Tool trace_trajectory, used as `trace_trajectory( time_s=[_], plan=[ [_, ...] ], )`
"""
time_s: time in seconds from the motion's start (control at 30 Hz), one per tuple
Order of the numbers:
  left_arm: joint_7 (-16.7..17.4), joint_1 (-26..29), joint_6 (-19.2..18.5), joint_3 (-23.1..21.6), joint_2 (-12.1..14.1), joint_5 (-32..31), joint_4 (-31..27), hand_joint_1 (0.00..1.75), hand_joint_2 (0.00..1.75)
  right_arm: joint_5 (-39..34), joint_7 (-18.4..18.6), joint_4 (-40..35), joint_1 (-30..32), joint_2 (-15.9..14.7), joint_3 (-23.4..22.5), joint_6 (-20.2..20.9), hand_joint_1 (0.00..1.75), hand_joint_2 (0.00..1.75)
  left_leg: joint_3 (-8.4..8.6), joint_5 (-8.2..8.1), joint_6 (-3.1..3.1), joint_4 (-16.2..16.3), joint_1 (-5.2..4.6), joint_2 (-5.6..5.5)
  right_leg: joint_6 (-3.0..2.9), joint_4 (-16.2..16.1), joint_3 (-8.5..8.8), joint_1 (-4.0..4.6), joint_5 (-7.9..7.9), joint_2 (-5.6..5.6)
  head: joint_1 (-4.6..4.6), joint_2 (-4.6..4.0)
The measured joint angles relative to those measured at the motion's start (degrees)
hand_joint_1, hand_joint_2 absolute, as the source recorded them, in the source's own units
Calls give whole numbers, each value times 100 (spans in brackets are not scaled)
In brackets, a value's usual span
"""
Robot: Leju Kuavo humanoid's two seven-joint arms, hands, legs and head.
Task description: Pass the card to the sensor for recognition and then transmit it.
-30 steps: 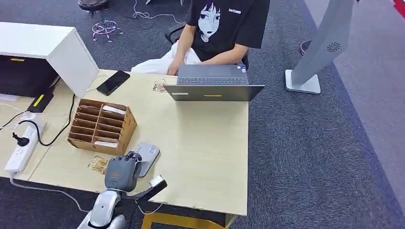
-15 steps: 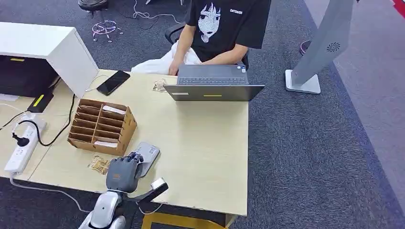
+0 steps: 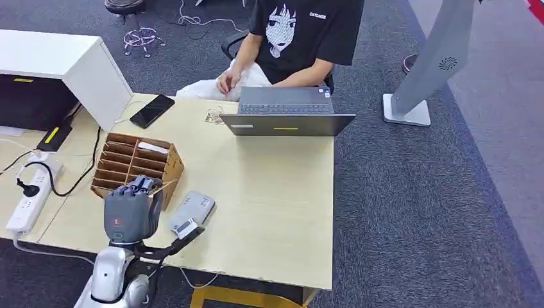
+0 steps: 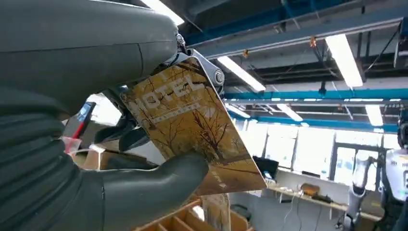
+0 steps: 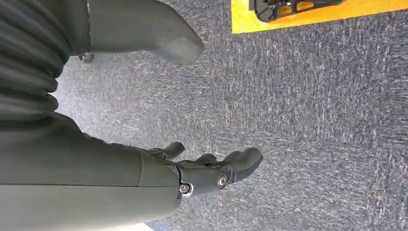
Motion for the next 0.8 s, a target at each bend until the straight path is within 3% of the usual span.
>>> trace_trajectory(
  time_s=[0.1, 0.2, 0.27, 0.47, 0.6, 0.8],
  plan=[
    [-818, -10, 4, 335, -230, 114, -669, 175, 175, 46, 4, 0, 14, 0, 0, -7, 0, 175, -1, 0, 0, 1, 0, -3, 0, 0, 0, 0, 0, -3, 2, 0],
    [-1916, -154, 7, 771, -608, 585, -1395, 175, 175, 129, 22, 0, 22, 7, 0, -17, 0, 175, 0, 0, 0, 1, -1, -2, 0, 0, 0, -1, 0, -1, 2, 0],
    [-2426, -267, 24, 997, -842, 829, -1738, 175, 175, 129, 31, 0, 24, 13, 0, -26, 0, 175, 0, 0, 1, 1, -2, -2, 1, 0, 1, -2, 0, -2, 2, 0],
    [-2677, -368, 31, 1357, -1241, 954, -2285, 175, 175, 129, 31, 2, 24, 42, 0, -31, 0, 175, 2, 0, 0, 0, -1, -2, 0, 0, 0, 0, 0, -2, 0, 0],
    [-3838, -492, 31, 1703, -1648, 1344, -2419, 175, 175, 131, 66, 2, 23, 42, 0, 44, 0, 175, 2, 0, 0, 0, -1, -2, 0, 0, 1, -1, 0, -2, 2, -2],
    [-3846, -763, 28, 1932, -1858, 985, -2399, 175, 175, 188, 131, 2, 32, 42, 0, 81, 0, 175, 1, 0, 1, 1, -2, -2, 1, 0, 1, -2, 0, -2, 2, 0]
  ],
)
